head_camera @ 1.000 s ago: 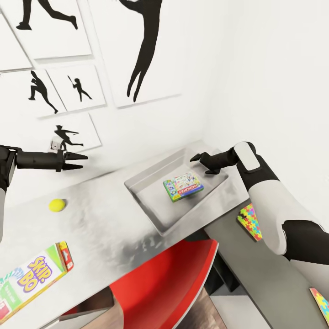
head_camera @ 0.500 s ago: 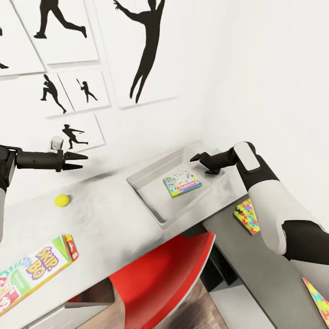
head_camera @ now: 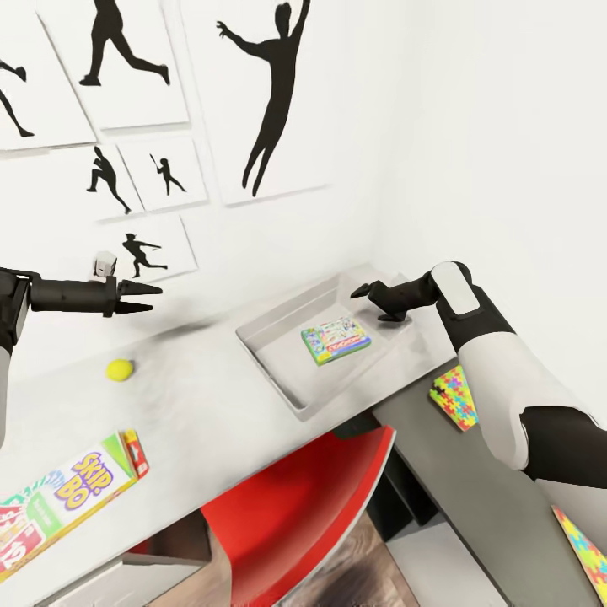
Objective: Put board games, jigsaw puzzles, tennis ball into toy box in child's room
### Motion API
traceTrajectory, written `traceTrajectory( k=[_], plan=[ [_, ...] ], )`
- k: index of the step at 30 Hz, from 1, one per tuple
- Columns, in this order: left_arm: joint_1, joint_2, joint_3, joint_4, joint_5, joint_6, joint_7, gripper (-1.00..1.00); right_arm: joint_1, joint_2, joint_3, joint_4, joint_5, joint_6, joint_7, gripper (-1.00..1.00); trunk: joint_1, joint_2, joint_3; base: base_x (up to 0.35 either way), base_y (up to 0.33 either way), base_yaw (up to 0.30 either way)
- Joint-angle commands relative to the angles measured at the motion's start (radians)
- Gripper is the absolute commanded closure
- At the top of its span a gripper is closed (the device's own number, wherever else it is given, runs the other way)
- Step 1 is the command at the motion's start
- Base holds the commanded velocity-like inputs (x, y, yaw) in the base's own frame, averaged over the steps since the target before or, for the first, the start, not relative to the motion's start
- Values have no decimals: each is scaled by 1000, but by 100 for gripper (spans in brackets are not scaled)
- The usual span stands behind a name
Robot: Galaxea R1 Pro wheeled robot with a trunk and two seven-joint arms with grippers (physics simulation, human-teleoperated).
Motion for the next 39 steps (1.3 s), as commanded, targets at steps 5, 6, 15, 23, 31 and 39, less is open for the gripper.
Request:
traceTrajectory(
  k=[5, 6, 15, 23, 31, 39],
  plan=[
    [-1, -1, 3, 0, -11, 10, -8, -100, -1, -1, 3, -1, -10, 1, -9, -100, 0, -2, 1, -130, 26, 0],
    [-1, -1, 3, 0, -11, 10, -8, -100, -1, -1, 3, -1, -10, 1, -9, -100, 0, -2, 1, -76, 15, 0],
    [-1, -1, 3, 0, -11, 10, -8, -100, -1, -1, 3, -1, -10, 1, -8, -100, 0, -2, 5, -31, 7, -162],
    [-1, -1, 3, 0, -11, 10, -8, -100, -1, -1, 3, -1, -10, 1, -7, -100, 0, -2, 9, -42, 102, -258],
    [-1, -1, 3, 0, -11, 10, -8, -100, 0, 0, 3, -1, -10, 1, -6, -100, 0, -2, 13, -7, 185, -263],
    [-1, -1, 3, 0, -11, 10, -8, -100, 0, 1, 3, -1, -11, 1, -8, -100, 0, -2, 15, -44, 195, -93]
  ],
)
